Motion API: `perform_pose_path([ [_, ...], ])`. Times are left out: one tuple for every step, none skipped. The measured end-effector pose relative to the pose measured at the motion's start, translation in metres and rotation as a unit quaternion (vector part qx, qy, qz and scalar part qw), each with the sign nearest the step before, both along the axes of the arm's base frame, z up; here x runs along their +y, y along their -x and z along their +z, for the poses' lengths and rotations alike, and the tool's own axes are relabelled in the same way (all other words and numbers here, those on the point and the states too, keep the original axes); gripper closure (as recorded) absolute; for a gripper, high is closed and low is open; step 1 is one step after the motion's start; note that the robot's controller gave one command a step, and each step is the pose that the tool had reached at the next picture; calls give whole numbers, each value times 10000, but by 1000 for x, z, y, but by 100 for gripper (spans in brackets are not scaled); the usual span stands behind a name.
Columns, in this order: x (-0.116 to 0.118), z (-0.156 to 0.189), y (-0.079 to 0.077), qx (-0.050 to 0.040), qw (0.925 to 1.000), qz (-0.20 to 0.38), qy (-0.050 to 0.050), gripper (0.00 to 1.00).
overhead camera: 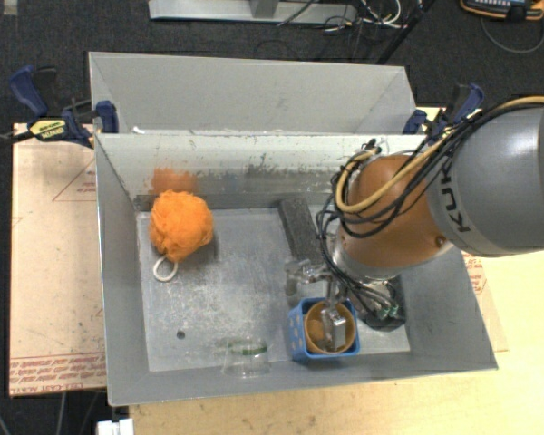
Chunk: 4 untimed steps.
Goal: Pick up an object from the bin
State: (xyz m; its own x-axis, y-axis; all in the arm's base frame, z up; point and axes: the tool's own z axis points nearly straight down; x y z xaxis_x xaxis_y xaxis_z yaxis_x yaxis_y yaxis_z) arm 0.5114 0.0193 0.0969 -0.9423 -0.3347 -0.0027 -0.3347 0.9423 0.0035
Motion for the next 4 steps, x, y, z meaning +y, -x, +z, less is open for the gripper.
perform_pose_path([
  [55,-19,-46,-55,9925,1224,7,100],
  [55,-19,-46,-56,9925,1223,7,100],
  [55,-16,-45,-45,9925,1223,5,100],
  [55,0,-41,-4,9925,1219,-1,100],
])
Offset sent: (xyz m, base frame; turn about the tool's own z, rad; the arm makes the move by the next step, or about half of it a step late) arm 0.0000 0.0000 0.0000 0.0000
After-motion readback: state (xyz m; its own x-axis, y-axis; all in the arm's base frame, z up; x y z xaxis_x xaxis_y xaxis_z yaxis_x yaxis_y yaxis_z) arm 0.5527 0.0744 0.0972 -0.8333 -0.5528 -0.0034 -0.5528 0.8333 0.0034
